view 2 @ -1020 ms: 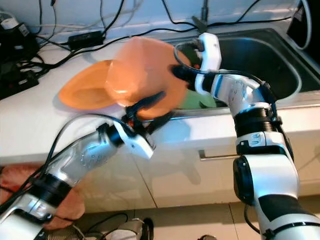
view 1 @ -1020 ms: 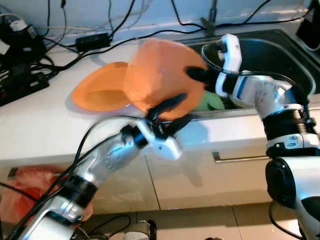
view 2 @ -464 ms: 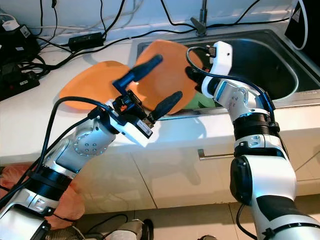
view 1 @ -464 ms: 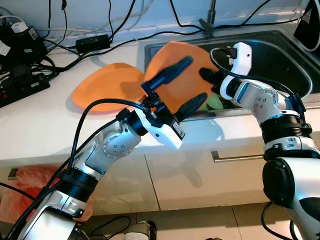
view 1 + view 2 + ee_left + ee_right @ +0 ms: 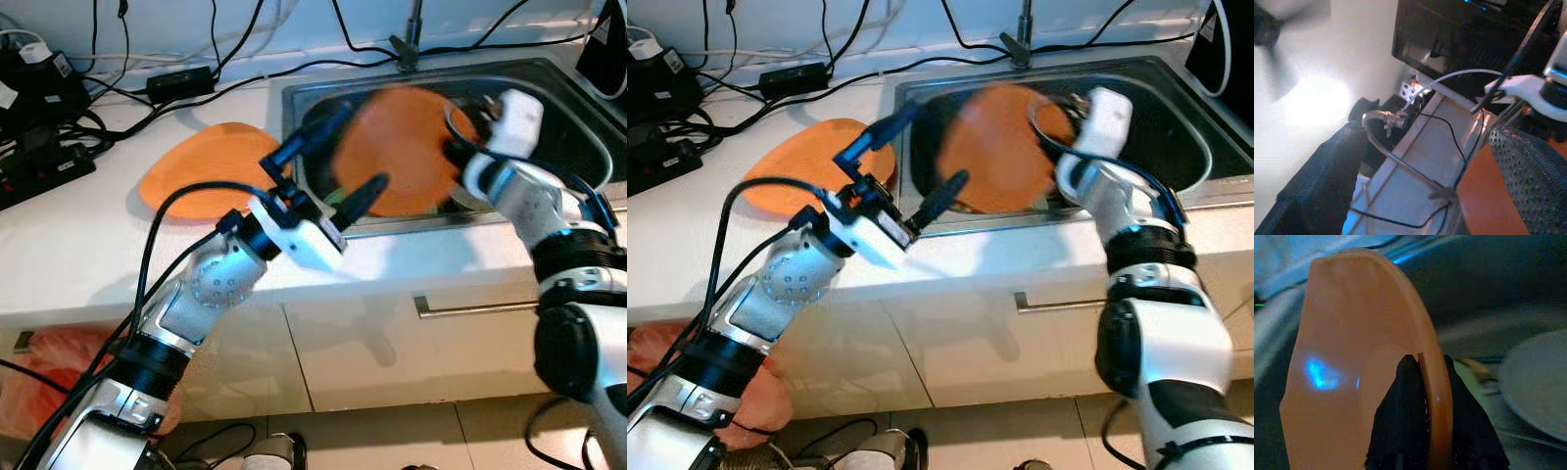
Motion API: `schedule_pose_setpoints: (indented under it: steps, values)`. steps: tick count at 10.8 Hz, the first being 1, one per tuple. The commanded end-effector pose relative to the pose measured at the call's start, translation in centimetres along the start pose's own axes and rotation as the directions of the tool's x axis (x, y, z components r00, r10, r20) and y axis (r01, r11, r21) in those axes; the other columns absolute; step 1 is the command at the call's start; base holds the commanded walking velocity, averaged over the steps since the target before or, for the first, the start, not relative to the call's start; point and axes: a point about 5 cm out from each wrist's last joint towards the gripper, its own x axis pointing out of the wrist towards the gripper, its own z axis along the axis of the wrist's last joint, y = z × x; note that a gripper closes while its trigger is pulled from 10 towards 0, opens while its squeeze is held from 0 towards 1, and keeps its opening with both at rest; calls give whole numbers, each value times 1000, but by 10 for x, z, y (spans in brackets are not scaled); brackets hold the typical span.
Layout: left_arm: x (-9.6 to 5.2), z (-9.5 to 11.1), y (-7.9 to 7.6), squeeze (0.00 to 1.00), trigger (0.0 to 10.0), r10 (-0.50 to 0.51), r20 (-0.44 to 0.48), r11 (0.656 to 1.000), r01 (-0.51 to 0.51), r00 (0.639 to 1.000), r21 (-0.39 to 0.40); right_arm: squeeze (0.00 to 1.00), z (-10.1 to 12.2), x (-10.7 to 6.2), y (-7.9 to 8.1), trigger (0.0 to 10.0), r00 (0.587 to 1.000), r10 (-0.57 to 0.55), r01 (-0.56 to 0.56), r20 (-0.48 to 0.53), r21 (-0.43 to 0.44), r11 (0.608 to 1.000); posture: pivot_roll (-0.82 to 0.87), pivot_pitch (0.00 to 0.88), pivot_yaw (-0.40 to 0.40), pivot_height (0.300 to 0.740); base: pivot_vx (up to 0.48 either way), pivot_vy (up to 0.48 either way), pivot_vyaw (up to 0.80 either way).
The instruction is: Kitchen organization
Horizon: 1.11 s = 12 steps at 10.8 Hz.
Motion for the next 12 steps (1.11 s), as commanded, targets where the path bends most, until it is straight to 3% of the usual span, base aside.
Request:
schedule_pose_setpoints:
  steps: [1,3,4,6,7,9,10,12]
  values:
    - [-2,-4,7,1000,10000,20,-34,1000,-20,999,-20,0,8,-2,-8,0,997,-54,54,49,-11,998,178,98,113,740,0,0,0]
    - [-5,-14,10,1000,10000,49,-117,994,-61,992,-94,0,2,-4,-21,0,994,-104,107,41,-67,992,180,98,109,740,0,0,0]
    - [-7,-22,11,1000,10000,62,-186,981,-94,981,-171,0,-3,-5,-29,10000,991,-135,137,22,-147,980,181,98,109,740,0,0,0]
    - [-8,-33,13,1000,10000,58,-301,937,-156,952,-313,0,-11,-9,-43,10000,983,-185,180,2,-232,956,183,99,110,740,0,0,0]
    - [-9,-36,14,1000,10000,56,-332,921,-177,941,-347,0,-13,-10,-46,10000,981,-194,186,-9,-241,953,183,99,110,740,0,0,0]
    - [-12,-51,18,1000,10000,5,-462,838,-256,887,-481,0,-24,-14,-56,10000,978,-199,173,-59,-299,938,186,96,117,740,0,0,0]
    - [-13,-53,19,1000,10000,-44,-482,809,-252,875,-531,0,-27,-14,-57,10000,978,-193,160,-73,-324,933,188,95,118,740,0,0,0]
    - [-12,-49,19,1000,10000,-122,-490,787,-216,863,-577,0,-37,-16,-60,10000,977,-178,123,-118,-371,921,196,91,121,740,0,0,0]
